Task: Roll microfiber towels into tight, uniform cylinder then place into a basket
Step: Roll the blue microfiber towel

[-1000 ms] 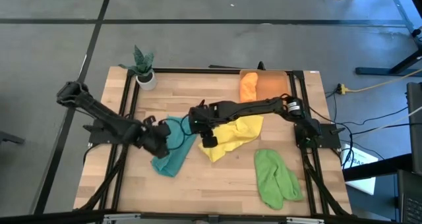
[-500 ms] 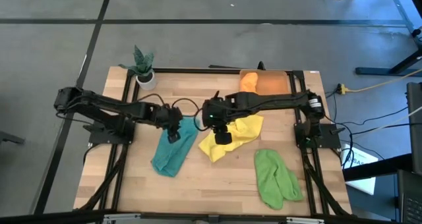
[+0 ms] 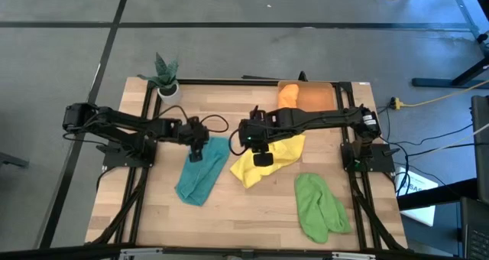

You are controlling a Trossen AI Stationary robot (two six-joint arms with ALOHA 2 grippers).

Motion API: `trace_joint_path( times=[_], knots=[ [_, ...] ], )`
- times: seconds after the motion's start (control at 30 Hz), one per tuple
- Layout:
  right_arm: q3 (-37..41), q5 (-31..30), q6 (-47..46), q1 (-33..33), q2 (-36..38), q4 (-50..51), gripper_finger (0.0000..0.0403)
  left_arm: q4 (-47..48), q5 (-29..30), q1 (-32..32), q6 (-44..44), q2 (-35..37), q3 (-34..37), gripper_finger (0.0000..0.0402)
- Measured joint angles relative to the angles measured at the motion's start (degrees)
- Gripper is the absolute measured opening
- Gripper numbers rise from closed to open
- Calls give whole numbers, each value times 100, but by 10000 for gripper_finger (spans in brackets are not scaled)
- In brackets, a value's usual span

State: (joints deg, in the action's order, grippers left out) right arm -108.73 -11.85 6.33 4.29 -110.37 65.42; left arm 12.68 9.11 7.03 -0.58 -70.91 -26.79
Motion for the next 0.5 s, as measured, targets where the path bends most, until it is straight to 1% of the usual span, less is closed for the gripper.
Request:
trace_joint_path(
  times=[0.07,0.17,0.3,0.5],
  knots=[
    [0,-222,2,0,0,110,157,-128,-116,-2,-7,-2,39,69],
    [0,-418,12,-4,0,142,157,-222,-125,-2,-5,0,46,69],
    [0,-420,13,-2,0,142,157,-421,-134,-30,37,-9,49,69],
    [0,-418,2,-2,0,136,157,-675,-134,-152,-40,-514,47,69]
  ],
)
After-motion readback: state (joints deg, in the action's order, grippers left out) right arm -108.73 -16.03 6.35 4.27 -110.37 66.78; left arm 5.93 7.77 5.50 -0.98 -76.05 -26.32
